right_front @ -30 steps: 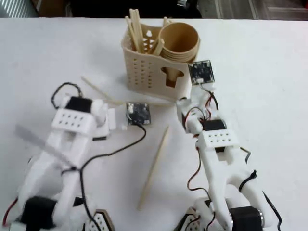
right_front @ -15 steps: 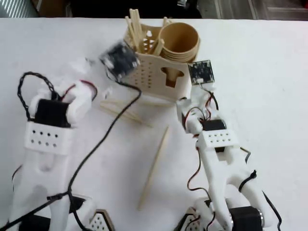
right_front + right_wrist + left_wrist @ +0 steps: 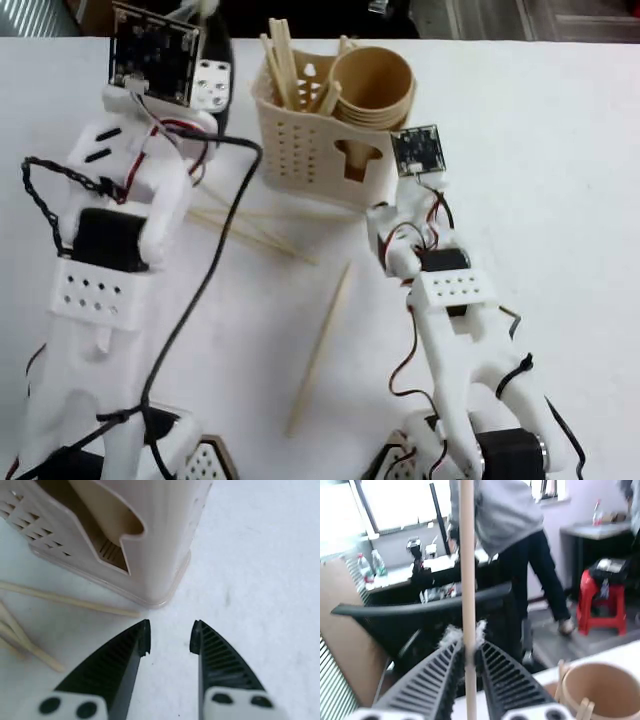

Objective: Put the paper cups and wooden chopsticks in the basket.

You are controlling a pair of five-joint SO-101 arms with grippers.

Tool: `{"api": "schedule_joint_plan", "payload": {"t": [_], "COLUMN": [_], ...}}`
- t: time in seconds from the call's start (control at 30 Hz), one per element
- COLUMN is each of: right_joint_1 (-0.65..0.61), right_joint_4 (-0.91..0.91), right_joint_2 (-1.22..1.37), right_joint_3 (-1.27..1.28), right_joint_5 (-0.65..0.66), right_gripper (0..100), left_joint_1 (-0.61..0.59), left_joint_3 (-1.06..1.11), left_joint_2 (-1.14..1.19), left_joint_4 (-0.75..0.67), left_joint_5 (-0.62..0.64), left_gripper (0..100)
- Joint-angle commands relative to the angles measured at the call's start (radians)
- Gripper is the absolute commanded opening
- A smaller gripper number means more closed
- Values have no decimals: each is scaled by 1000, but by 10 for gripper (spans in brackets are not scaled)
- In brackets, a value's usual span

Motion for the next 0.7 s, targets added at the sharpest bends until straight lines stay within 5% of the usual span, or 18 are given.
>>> {"api": "schedule_joint_plan", "payload": {"t": [0.0, 0.33, 0.67], "right_joint_1": [1, 2, 2], "right_joint_4": [-22, -71, -71], "right_joint_2": [-36, -36, -36], "right_joint_3": [-6, 6, 5], "right_joint_5": [6, 54, 54], "right_gripper": [144, 144, 144], "left_joint_1": [61, 117, 113], "left_joint_3": [28, 87, 40], "left_joint_2": [-28, 200, 387], "left_joint_4": [-152, -480, -408], "left_joint_5": [20, 18, 18], "left_gripper": [24, 24, 43]}}
